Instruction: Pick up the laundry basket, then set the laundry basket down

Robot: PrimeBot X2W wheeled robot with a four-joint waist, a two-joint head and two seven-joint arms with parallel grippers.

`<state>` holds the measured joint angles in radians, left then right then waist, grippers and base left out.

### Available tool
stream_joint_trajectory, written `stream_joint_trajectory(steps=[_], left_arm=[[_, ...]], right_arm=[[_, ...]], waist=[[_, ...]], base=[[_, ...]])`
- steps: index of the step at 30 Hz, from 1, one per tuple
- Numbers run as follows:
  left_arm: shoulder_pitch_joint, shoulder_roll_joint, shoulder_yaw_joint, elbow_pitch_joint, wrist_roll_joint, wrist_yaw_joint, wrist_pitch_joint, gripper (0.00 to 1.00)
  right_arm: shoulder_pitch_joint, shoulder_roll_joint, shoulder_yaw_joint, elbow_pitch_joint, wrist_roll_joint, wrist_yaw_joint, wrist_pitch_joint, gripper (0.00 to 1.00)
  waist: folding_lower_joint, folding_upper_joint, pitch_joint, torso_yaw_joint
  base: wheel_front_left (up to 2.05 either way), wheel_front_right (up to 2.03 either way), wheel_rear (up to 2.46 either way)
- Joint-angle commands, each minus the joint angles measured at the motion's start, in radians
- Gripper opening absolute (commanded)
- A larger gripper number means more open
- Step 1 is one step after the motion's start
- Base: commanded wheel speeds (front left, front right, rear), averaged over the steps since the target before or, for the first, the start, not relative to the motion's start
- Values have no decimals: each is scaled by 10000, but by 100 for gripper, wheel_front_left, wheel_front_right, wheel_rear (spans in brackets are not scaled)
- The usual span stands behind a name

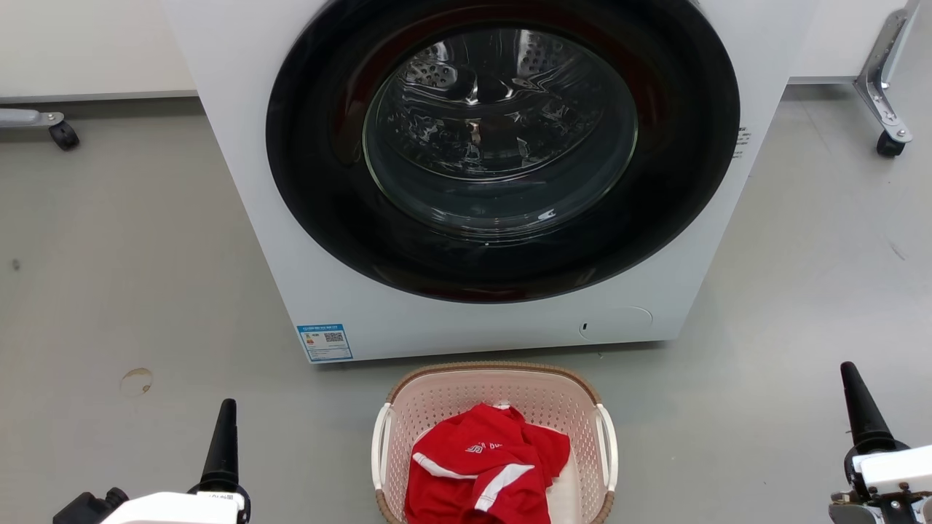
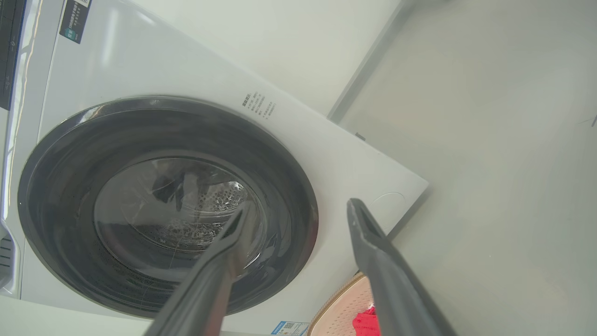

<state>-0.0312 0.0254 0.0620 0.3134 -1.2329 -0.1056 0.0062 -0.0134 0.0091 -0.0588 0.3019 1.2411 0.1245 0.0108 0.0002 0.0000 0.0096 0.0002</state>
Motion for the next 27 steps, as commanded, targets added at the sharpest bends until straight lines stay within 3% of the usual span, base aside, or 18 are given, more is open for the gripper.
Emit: stream_joint_trajectory(steps=[1, 27], left_arm=[[-196, 147, 49, -242, 216, 52, -83, 100], [-280, 243, -162, 59, 3360, 148, -816, 100]], right_arm=[[-457, -289, 55, -320, -211, 21, -127, 100], [-621, -375, 616, -119, -3367, 32, -861, 100]], waist=[[-2, 0, 0, 1], [-2, 0, -13, 28]], base=[[0, 0, 0], [0, 0, 0]])
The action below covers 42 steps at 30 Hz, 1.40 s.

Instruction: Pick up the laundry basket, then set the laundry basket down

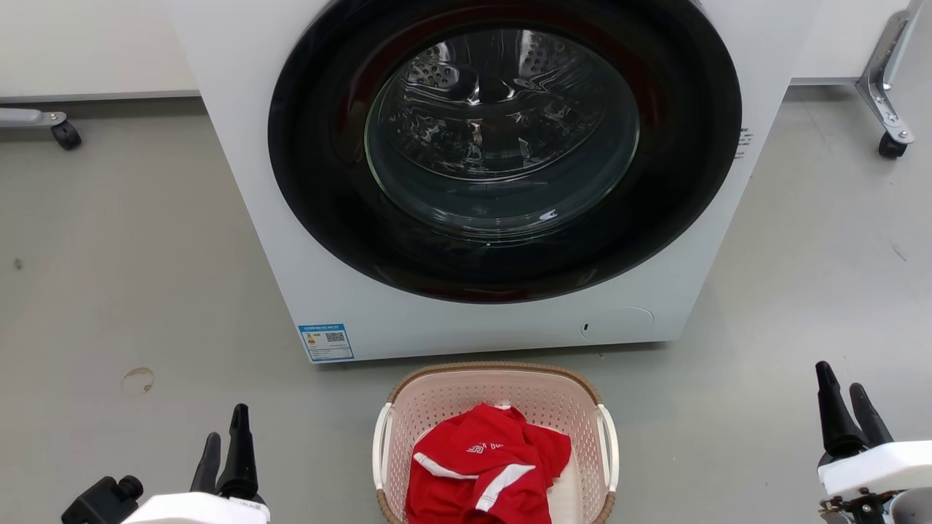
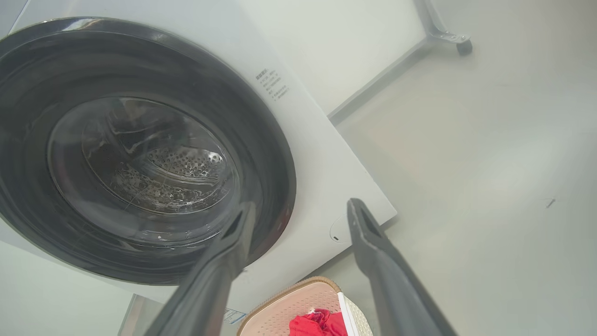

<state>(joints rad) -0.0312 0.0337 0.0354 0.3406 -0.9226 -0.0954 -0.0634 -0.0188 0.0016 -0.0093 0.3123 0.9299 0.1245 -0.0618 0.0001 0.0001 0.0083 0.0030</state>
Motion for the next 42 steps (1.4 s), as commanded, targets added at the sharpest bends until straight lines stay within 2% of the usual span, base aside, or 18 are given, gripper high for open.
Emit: stream_joint_trajectory(steps=[1, 42], left_arm=[[-283, 162, 102, -212, 374, 50, -149, 100], [-389, 296, -164, 83, 5399, 56, -1351, 100]], right_arm=[[-574, -303, 143, -223, -367, 33, -164, 100], [-808, -444, 1021, -208, -4925, 52, -1366, 100]], waist=[[-1, -1, 5, 0], [-1, -1, 98, 72]], base=[[0, 0, 0], [0, 0, 0]])
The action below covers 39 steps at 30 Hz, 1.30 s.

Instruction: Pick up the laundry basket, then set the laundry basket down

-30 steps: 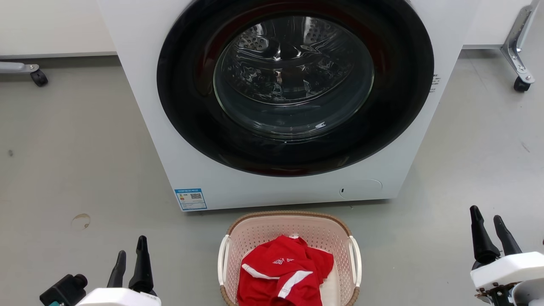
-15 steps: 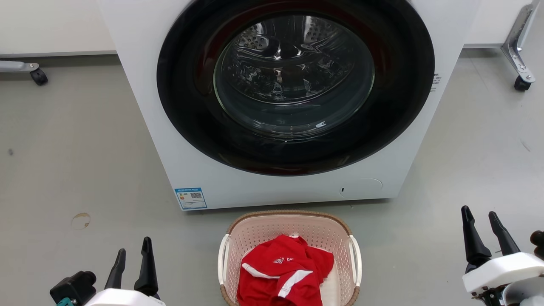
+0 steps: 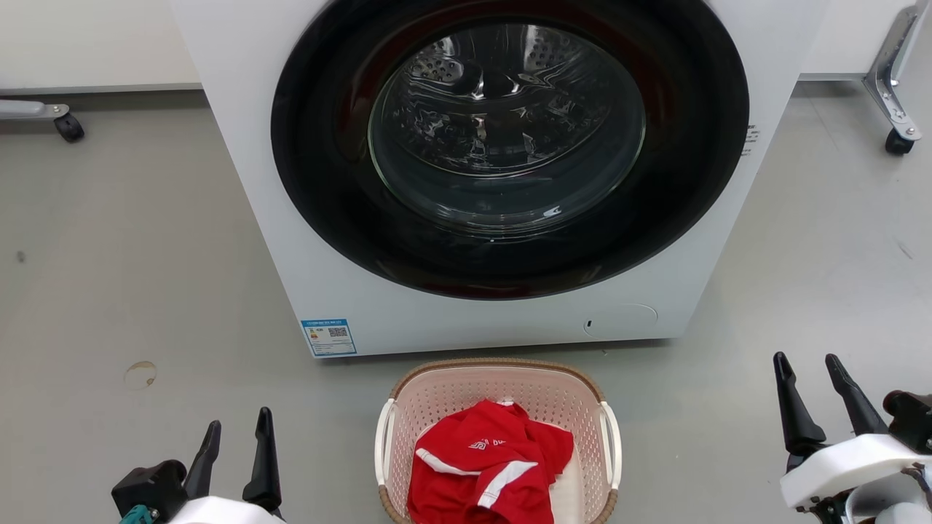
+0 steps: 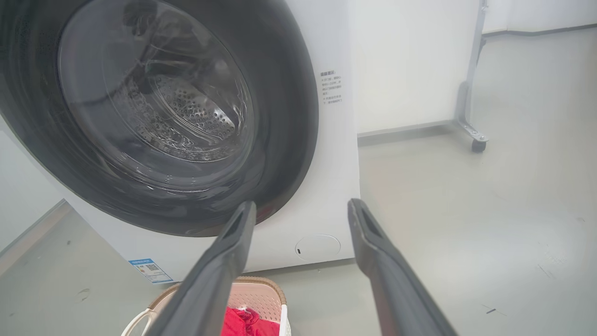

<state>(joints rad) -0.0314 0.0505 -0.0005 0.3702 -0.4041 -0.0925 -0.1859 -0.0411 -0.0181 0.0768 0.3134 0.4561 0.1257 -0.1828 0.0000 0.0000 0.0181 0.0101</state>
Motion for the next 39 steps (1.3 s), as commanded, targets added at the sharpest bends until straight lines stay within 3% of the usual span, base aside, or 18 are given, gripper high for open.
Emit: stream_joint_trajectory(steps=[1, 22, 39], left_arm=[[-389, 130, 189, -207, 333, 27, -155, 100], [-433, 204, 83, -82, 2790, 56, -759, 100], [-453, 192, 109, -31, 2758, 88, -759, 100]], right_arm=[[-588, -250, 186, -219, -296, 41, -185, 100], [-736, -321, 609, -175, -2603, 50, -789, 100], [-781, -321, 575, -124, -2568, 50, -789, 100]], waist=[[0, 0, 4, 4], [0, 0, 90, 2], [0, 0, 104, -11]], base=[[0, 0, 0], [0, 0, 0], [0, 0, 0]])
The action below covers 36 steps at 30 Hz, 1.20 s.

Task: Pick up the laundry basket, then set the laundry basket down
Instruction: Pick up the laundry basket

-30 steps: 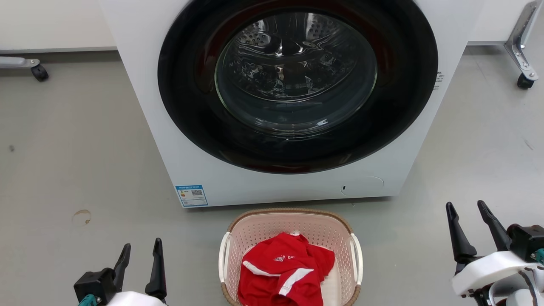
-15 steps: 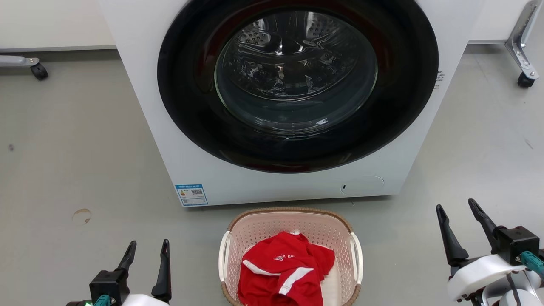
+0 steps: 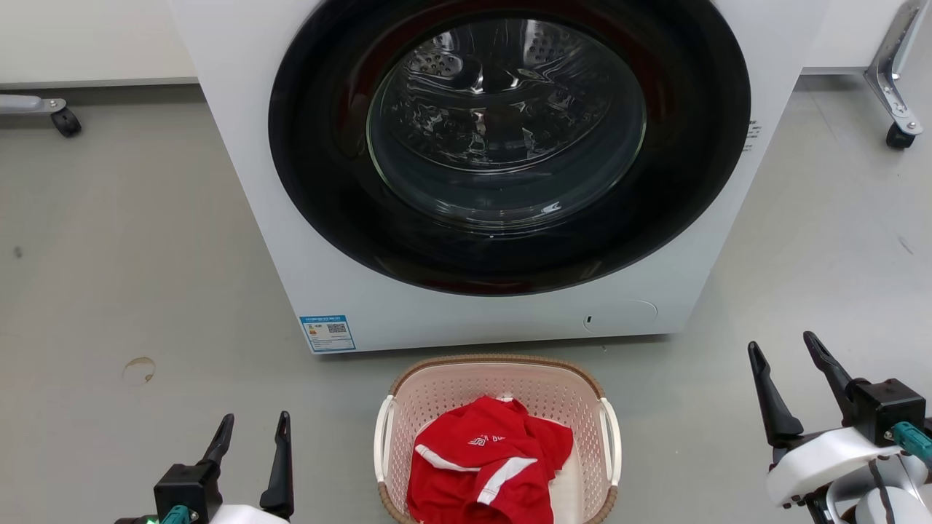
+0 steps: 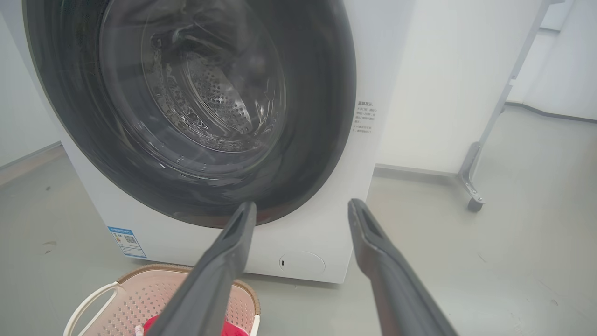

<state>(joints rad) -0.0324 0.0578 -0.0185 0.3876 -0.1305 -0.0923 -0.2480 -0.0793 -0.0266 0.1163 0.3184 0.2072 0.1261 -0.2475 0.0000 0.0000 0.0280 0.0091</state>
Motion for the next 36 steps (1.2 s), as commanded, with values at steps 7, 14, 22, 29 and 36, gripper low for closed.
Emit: stream_joint_trajectory(steps=[7, 14, 22, 29, 36], left_arm=[[-484, 126, 290, -161, -29, 70, -137, 100], [-778, 189, 73, -52, -109, -53, -137, 100], [-1300, 207, -62, -66, -287, -146, -138, 100], [-1880, 175, -218, -2, -535, -245, -138, 100], [-2546, 103, -552, 29, -704, -319, -138, 100]], right_arm=[[-397, -236, 146, -126, -39, 46, -143, 100], [-458, -236, 91, -154, 49, 46, -143, 100], [-691, -236, -69, -171, 151, 46, -143, 100], [-1035, -236, -255, -196, 166, 46, -143, 100], [-1401, -236, -353, -281, 91, 46, -143, 100]], waist=[[0, 0, 134, -19], [0, 0, 838, -21], [0, 0, 2202, 19], [0, 0, 3661, 32], [0, 0, 5032, 171]], base=[[0, 0, 0], [0, 0, 0], [0, 0, 0], [0, 0, 0], [0, 0, 0]])
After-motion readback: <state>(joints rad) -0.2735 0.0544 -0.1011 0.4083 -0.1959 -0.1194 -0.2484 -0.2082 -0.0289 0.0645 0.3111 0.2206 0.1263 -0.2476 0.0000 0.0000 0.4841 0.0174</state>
